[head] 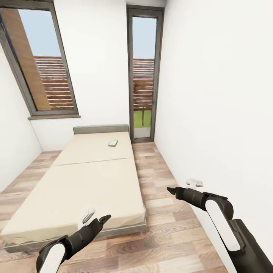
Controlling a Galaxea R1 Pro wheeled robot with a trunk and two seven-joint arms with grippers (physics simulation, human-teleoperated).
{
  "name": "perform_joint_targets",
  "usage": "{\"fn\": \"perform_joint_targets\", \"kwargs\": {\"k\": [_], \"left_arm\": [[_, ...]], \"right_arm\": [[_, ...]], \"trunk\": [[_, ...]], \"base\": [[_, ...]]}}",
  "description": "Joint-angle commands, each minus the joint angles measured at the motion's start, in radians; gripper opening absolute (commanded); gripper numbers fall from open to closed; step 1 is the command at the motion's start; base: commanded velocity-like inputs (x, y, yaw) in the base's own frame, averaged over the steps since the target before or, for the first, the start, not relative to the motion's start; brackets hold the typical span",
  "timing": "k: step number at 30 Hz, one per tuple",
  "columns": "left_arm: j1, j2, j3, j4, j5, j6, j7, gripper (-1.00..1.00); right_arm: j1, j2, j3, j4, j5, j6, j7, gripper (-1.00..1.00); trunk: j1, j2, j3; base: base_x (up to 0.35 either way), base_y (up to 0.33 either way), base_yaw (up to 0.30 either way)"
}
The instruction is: Put all the toys in the child's room - the three board games (two on the bed and one on the table), the two jigsaw puzzles on the table, and the tennis ball on the table - inside the toy box on the table in the child's room.
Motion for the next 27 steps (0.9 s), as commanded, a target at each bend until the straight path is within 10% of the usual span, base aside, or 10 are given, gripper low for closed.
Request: {"fn": "perform_joint_targets", "kwargs": {"k": [1, 27], "left_arm": [[-0.001, -0.001, 0.002, -0.001, 0.012, 0.006, 0.007, 1.0], [-0.005, -0.002, 0.001, 0.006, 0.063, 0.009, -0.006, 1.0]], "right_arm": [[-0.001, -0.001, 0.001, -0.001, -0.011, 0.002, -0.01, 1.0], [-0.001, -0.001, 0.001, 0.0, -0.011, 0.002, -0.01, 1.0]], "trunk": [[0.001, -0.002, -0.002], [0.001, -0.002, -0.002]], "base": [[0.0, -0.287, 0.297], [0.0, -0.089, 0.297]]}}
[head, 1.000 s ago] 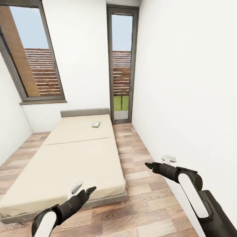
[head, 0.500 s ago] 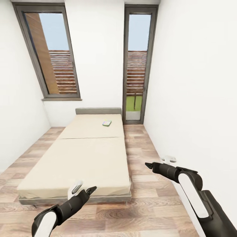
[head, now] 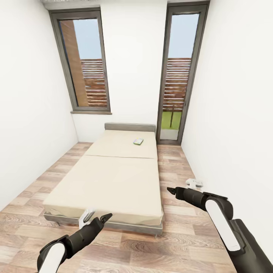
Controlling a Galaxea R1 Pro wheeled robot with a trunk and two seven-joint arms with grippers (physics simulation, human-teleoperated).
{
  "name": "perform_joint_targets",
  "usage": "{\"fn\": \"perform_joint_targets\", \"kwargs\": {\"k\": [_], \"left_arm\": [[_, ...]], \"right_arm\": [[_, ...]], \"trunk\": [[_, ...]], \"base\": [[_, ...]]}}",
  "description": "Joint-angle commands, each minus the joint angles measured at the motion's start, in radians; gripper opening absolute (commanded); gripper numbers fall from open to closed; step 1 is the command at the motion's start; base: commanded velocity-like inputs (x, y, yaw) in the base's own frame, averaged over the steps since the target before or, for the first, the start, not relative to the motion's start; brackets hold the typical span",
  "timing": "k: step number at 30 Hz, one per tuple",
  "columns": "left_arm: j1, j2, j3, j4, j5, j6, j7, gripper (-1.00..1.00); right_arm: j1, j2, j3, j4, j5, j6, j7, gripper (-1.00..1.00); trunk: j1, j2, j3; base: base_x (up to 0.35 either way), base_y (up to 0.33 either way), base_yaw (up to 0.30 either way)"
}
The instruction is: Put all the toys in the child's room - the three board games (two on the bed and one on the table), the two jigsaw puzzles on the table, and the tennis ball on the table - inside the toy box on the table in the child's room.
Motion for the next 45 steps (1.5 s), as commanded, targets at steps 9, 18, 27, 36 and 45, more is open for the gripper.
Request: {"fn": "perform_joint_targets", "kwargs": {"k": [9, 18, 27, 36, 45], "left_arm": [[-0.001, 0.001, 0.002, -0.001, 0.02, 0.006, 0.008, 1.0], [0.002, 0.002, 0.003, -0.001, 0.023, 0.004, 0.01, 1.0], [0.003, 0.003, 0.003, -0.001, 0.023, 0.003, 0.011, 1.0], [0.004, 0.002, 0.001, -0.002, 0.017, 0.003, 0.013, 1.0], [0.003, 0.002, -0.001, -0.002, 0.013, 0.003, 0.019, 1.0]], "right_arm": [[0.0, -0.001, 0.001, -0.001, -0.011, 0.002, -0.01, 1.0], [0.0, -0.002, 0.001, -0.002, -0.011, 0.002, -0.01, 1.0], [0.0, -0.001, 0.002, -0.002, -0.011, 0.002, -0.01, 1.0], [0.001, 0.0, 0.002, -0.001, -0.011, 0.002, -0.01, 1.0], [0.001, 0.001, 0.009, -0.001, -0.011, 0.001, -0.01, 1.0]], "trunk": [[0.001, -0.002, -0.002], [0.001, -0.002, -0.002], [0.001, -0.002, -0.002], [0.001, -0.002, -0.002], [0.001, -0.002, -0.002]], "base": [[0.0, -0.005, 0.297], [0.0, -0.001, 0.297], [0.0, 0.0, 0.297], [0.0, -0.009, 0.297], [0.0, -0.155, 0.297]]}}
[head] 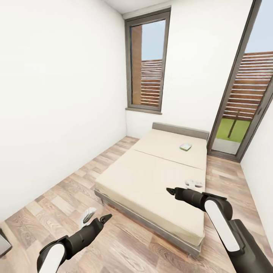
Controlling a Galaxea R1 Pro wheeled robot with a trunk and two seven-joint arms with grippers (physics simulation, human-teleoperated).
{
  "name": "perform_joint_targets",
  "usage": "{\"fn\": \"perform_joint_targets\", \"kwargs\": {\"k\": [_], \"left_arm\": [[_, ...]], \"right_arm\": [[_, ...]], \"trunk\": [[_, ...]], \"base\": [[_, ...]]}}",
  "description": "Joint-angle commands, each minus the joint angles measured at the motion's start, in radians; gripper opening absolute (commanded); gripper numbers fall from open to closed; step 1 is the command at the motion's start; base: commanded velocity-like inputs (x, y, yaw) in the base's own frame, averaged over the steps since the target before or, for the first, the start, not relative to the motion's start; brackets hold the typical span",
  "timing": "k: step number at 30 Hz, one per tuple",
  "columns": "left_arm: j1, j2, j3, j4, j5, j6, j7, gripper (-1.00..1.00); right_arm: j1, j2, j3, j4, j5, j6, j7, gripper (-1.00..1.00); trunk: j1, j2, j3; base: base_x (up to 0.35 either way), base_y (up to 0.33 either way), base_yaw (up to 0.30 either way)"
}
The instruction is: Put all the toys in the child's room - the three board games (two on the bed and one on the table), the two jigsaw puzzles on the table, and the tennis ball on the table - inside the toy box on the table in the child's room.
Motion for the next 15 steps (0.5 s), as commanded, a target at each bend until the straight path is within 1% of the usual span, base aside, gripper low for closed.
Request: {"fn": "perform_joint_targets", "kwargs": {"k": [1, 15], "left_arm": [[-0.001, -0.001, 0.002, -0.001, 0.01, 0.006, 0.01, 1.0], [-0.001, -0.001, 0.002, -0.001, 0.008, 0.006, 0.009, 1.0]], "right_arm": [[-0.001, -0.002, 0.003, -0.001, -0.01, 0.002, -0.01, 1.0], [-0.001, -0.004, 0.007, 0.0, -0.01, 0.001, -0.01, 1.0]], "trunk": [[0.001, -0.002, -0.002], [0.001, -0.002, -0.002]], "base": [[0.0, -0.22, 0.297], [0.0, -0.255, 0.297]]}}
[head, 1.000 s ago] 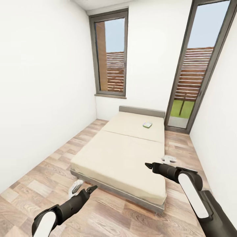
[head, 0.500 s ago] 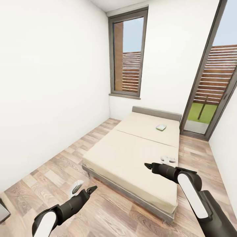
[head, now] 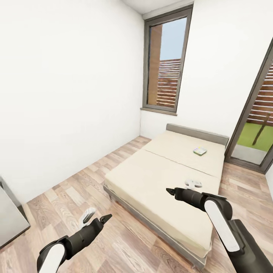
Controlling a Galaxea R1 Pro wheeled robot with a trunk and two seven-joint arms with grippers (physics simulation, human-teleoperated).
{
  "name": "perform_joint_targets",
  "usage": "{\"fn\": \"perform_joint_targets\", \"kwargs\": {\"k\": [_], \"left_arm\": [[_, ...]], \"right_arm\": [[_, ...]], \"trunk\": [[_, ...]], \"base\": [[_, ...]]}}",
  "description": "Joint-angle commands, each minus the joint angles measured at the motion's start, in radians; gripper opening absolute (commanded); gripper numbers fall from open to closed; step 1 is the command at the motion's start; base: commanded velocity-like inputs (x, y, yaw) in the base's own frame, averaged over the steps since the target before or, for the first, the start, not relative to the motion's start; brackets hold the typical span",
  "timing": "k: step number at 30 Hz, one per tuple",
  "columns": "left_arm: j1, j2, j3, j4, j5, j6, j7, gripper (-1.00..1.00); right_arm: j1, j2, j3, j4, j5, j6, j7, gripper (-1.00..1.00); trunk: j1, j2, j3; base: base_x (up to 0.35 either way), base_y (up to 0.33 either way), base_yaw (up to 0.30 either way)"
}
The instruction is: Put all the toys in the child's room - the three board games (two on the bed and one on the table), the two jigsaw puzzles on the table, and the tennis ball on the table - inside the toy box on the table in the child's room.
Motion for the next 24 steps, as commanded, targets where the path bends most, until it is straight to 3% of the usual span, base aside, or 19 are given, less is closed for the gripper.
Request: {"fn": "perform_joint_targets", "kwargs": {"k": [1, 14, 24], "left_arm": [[-0.001, -0.001, 0.002, -0.001, 0.011, 0.006, 0.009, 1.0], [-0.001, -0.001, 0.003, -0.001, 0.01, 0.006, 0.006, 1.0], [-0.001, -0.001, 0.004, 0.0, 0.01, 0.006, 0.005, 1.0]], "right_arm": [[-0.001, -0.001, 0.002, -0.001, -0.01, 0.002, -0.01, 1.0], [-0.001, -0.001, 0.002, -0.001, -0.01, 0.001, -0.01, 1.0], [-0.001, 0.0, 0.002, -0.001, -0.01, 0.001, -0.011, 1.0]], "trunk": [[0.001, -0.002, -0.002], [0.001, -0.002, -0.002], [0.001, -0.002, -0.002]], "base": [[0.0, -0.273, 0.297], [0.0, -0.267, 0.297], [0.0, -0.105, 0.297]]}}
